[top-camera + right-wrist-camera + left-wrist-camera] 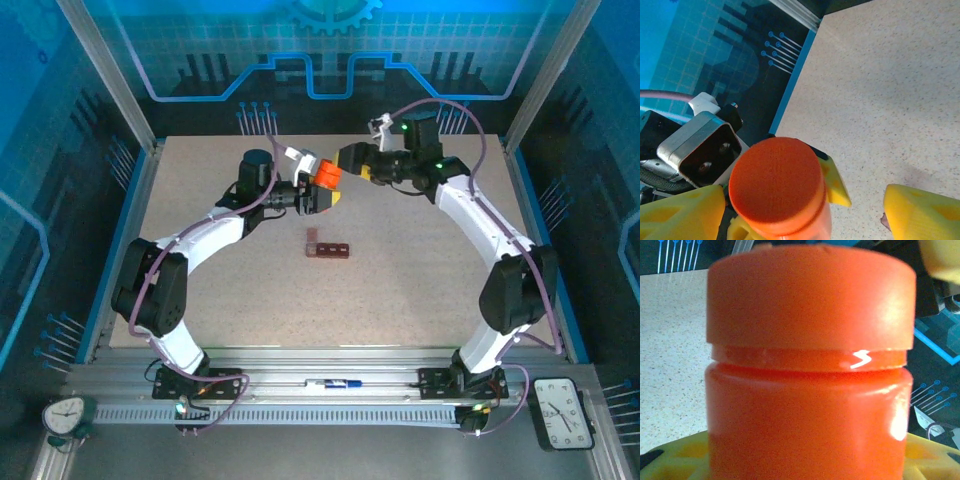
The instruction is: Sort the pills into containers
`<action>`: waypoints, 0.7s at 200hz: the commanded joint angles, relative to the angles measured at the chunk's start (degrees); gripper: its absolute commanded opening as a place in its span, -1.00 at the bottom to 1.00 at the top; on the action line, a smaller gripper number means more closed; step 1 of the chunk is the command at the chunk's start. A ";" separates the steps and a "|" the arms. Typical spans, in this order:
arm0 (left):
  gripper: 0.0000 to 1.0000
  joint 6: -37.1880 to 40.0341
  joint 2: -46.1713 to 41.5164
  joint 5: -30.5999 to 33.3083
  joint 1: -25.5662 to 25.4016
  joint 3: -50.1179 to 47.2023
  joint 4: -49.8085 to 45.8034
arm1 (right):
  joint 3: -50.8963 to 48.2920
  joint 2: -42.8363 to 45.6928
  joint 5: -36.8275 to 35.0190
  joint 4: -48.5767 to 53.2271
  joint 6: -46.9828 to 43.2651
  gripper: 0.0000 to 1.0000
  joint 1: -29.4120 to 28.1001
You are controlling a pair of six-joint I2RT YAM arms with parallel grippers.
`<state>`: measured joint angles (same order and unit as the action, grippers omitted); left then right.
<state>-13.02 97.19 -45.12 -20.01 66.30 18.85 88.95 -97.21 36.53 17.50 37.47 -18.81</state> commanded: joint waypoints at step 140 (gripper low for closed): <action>-0.64 1.42 -1.00 -2.13 -0.51 2.95 -1.53 | 3.98 -4.80 2.26 0.43 -1.03 -0.18 -4.74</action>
<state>-13.21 97.19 -45.30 -20.05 67.26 16.51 91.53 -101.27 37.54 19.07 35.38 -22.98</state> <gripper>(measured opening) 0.546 0.511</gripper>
